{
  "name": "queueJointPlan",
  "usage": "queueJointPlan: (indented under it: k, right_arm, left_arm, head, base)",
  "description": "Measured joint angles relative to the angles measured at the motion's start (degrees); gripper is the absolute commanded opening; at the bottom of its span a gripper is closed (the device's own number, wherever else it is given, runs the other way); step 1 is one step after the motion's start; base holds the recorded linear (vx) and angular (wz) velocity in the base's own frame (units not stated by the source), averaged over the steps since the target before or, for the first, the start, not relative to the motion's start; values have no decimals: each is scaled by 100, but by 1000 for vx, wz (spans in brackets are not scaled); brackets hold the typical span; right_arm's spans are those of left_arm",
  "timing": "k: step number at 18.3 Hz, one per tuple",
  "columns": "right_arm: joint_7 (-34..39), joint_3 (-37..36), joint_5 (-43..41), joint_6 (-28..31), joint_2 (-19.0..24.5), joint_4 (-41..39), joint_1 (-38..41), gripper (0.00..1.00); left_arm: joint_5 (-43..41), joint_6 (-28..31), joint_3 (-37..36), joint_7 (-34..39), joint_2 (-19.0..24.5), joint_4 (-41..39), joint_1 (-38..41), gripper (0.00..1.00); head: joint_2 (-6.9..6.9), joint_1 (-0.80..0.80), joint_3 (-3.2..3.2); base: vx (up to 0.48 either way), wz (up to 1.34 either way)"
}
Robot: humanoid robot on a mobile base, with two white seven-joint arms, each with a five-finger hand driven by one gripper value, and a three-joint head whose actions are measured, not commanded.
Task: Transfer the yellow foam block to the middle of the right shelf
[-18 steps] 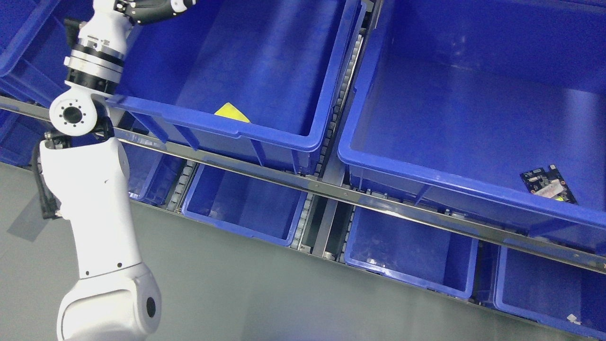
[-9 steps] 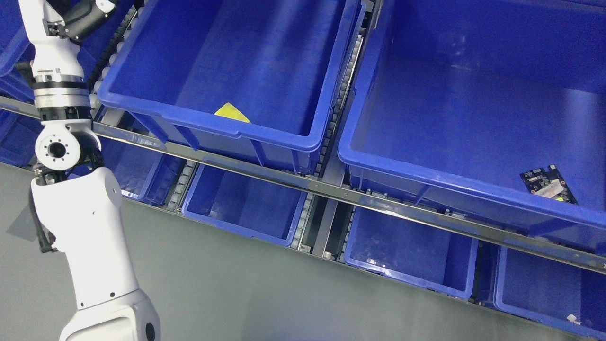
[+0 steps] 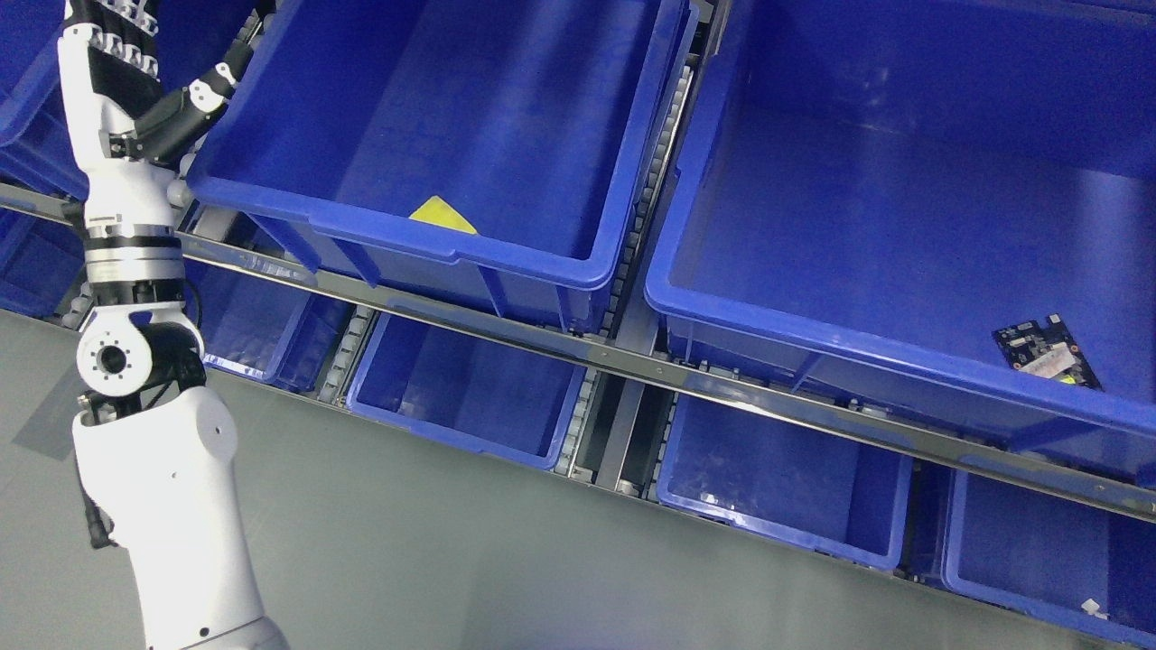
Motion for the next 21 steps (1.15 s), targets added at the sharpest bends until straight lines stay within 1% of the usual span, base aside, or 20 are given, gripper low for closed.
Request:
queueJointPlan:
  k: [2, 7, 16, 21]
  right_arm:
    - [0, 0, 0, -1, 0, 0, 0, 100]
    - [0, 0, 0, -1, 0, 0, 0, 100]
    - [0, 0, 0, -1, 0, 0, 0, 100]
    - [0, 0, 0, -2, 0, 0, 0, 100]
  left_arm:
    - [187, -120, 27, 0, 0, -43, 142, 100]
    - [469, -164, 217, -8, 0, -146, 319, 100]
    - [1313, 632, 497, -402, 0, -268, 448, 100]
    - [1569, 729, 489, -449, 0, -267, 554, 100]
  head:
    - [0, 0, 0]
    - [0, 0, 0]
    - [0, 0, 0]
    - [0, 0, 0]
  base:
    - [0, 0]
    - [0, 0]
    - [0, 0]
    - [0, 0]
